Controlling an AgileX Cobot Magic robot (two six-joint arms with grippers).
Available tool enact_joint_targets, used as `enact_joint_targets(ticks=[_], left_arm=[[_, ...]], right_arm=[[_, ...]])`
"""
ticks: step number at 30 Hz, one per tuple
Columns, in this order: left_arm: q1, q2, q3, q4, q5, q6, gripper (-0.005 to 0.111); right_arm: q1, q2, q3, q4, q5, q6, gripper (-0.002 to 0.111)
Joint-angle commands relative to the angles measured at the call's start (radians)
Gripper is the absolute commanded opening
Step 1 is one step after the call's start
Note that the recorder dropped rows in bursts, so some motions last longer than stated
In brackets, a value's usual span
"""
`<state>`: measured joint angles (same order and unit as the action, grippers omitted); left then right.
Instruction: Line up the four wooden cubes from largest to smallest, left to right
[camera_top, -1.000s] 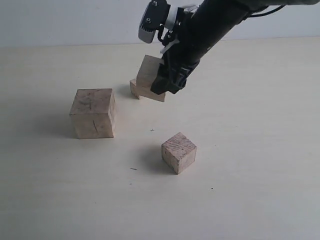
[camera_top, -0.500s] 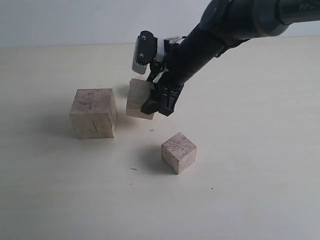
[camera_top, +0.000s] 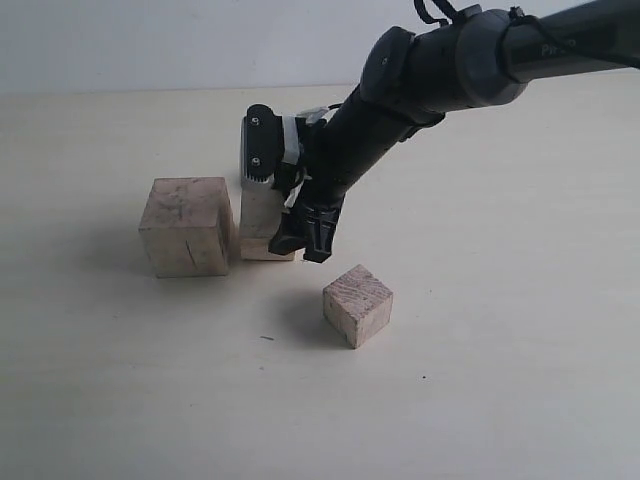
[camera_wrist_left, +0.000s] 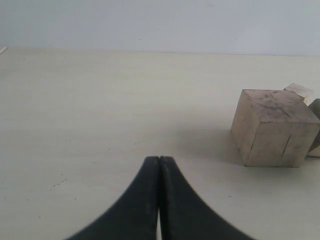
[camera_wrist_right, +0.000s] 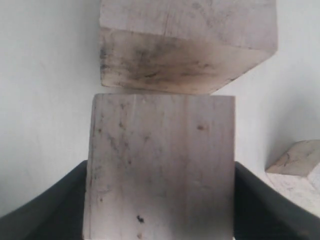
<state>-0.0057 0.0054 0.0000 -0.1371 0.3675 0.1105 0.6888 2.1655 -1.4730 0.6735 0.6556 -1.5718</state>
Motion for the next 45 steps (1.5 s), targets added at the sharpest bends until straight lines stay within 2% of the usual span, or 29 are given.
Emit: enact_joint_targets(ticks=[1,6,13,17,24,27,34,37,41,45], left_arm=[[-0.005,-0.005,0.000,0.000,-0.011,0.000,0.000],[-0.005,-0.005,0.000,0.000,-0.011,0.000,0.000],[-0.005,-0.005,0.000,0.000,-0.011,0.000,0.000],[-0.005,-0.005,0.000,0.000,-0.011,0.000,0.000],[-0.005,-0.005,0.000,0.000,-0.011,0.000,0.000],[-0.005,-0.005,0.000,0.000,-0.011,0.000,0.000],[-0.005,-0.005,0.000,0.000,-0.011,0.000,0.000],[-0.005,-0.005,0.000,0.000,-0.011,0.000,0.000],[-0.005,-0.005,0.000,0.000,-0.011,0.000,0.000],[-0.005,-0.005,0.000,0.000,-0.011,0.000,0.000]], right_arm=[[-0.002,-0.002,0.000,0.002,0.000,0.005,0.000],[-0.002,-0.002,0.000,0.007,0.028,0.003,0.003],[-0.002,0.011,0.000,0.007,0.028,0.005,0.022],[-0.002,0.014,0.000,0.007,0.028,0.005,0.036],[-0.002,0.014,0.000,0.056,0.025,0.005,0.067],[-0.002,0.012,0.000,0.083,0.007,0.005,0.074],[-0.002,-0.036,0.000,0.075,0.002,0.007,0.077],[-0.002,-0.080,0.000,0.066,0.005,0.070,0.077],[-0.002,-0.140,0.000,-0.069,0.011,0.262,0.077],[-0.002,-0.171,0.000,-0.331,0.011,0.558,0.077]])
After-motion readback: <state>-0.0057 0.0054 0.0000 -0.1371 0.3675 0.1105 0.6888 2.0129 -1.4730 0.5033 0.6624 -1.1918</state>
